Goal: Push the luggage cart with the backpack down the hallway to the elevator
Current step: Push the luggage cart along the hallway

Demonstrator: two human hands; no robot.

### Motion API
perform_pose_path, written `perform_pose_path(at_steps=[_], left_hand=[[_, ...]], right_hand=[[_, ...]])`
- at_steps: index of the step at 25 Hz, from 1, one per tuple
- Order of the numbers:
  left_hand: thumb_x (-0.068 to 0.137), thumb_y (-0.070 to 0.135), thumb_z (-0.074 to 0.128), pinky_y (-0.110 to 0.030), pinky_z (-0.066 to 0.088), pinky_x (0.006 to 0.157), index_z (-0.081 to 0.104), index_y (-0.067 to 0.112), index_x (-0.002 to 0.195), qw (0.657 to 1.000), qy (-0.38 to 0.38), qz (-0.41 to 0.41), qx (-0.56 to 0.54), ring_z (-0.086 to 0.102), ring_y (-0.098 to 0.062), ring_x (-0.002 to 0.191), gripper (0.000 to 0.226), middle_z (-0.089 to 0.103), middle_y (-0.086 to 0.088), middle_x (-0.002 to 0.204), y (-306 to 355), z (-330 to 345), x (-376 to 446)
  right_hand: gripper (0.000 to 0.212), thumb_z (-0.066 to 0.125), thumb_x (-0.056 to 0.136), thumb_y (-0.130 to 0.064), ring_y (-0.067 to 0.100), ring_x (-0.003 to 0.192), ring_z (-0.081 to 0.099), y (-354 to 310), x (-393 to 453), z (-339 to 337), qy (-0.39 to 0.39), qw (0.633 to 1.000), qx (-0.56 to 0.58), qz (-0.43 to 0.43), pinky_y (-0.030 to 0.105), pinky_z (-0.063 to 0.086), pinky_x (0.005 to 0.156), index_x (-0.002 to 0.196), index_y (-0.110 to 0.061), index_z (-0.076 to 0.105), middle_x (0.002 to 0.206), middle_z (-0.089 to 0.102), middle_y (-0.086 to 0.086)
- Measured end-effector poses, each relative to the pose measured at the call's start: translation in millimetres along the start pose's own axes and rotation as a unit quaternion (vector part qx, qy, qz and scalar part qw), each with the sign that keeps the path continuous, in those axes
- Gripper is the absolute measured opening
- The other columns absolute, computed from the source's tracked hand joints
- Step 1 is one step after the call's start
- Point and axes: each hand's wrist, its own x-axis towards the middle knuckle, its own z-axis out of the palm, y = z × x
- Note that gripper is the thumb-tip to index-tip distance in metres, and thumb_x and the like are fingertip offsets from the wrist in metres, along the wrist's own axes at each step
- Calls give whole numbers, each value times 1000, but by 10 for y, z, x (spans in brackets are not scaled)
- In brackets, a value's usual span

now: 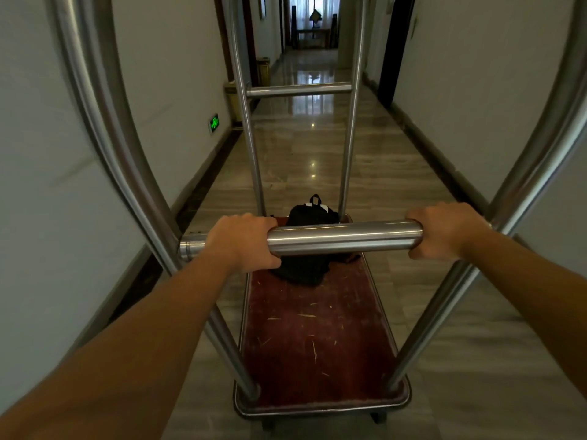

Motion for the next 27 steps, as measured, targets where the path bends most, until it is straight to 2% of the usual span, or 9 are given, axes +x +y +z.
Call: perform_pose_path(at_steps=[3,6,9,12,15,18,22,25,27], left_hand=[[54,67,57,-29,37,53,56,39,95,1000,-3,-2,2,53,-8,62,49,60,14,75,-309,90,690],[56,67,59,-26,29,48,52,42,91,1000,-7,-9,10,43,0,54,43,52,18,68,-604,156,1230],[56,66,58,-26,29,48,52,40,88,1000,-10,-16,13,40,0,52,41,50,17,66,-974,237,1868],[54,67,57,-28,30,50,50,42,85,999,-13,-24,16,41,-4,54,41,47,17,65,-1328,328,2440],[52,68,58,-28,31,51,44,45,80,1000,-3,-17,16,43,-6,55,38,48,18,65,-1596,351,2847],[53,71,55,-24,28,48,42,46,77,1000,-8,-8,-1,41,-1,53,38,47,20,64,-2126,513,3618],[52,74,47,-29,33,55,50,43,84,1000,-6,5,18,45,-5,59,44,49,19,67,-2557,573,4224],[60,68,56,-29,33,58,54,39,92,1000,-7,21,17,47,-7,64,44,55,16,75,-3060,696,4851],[62,67,60,-29,33,59,56,37,93,999,6,38,22,45,-8,65,43,56,15,76,-3503,794,5350]], right_hand=[[40,52,44,-68,2,57,49,163,748,40,9,1000,0,1,31,43,56,74,-43,46,63,54,-17],[39,53,44,-67,4,57,50,246,1382,40,10,1000,2,-5,31,47,57,73,-42,46,62,54,-16],[35,48,45,-69,3,54,47,302,2095,21,18,1000,11,-21,30,40,53,71,-45,43,60,51,-17],[40,44,45,-69,10,57,52,324,2725,19,27,999,36,-23,31,38,54,74,-43,48,62,55,-14],[35,44,45,-69,4,53,43,314,3155,-16,47,998,41,-32,30,32,52,71,-44,43,58,48,-17],[34,45,45,-70,3,52,41,355,4052,27,45,998,44,-30,29,32,52,69,-46,40,57,45,-20],[37,47,46,-69,-2,55,41,380,4752,26,26,999,38,-12,25,28,49,71,-42,43,60,49,-18],[33,57,50,-63,0,57,45,321,5500,15,6,1000,27,14,29,36,53,71,-42,43,63,52,-18],[36,62,50,-62,-1,56,44,285,6090,27,14,999,22,29,27,35,52,73,-43,42,63,50,-19]])
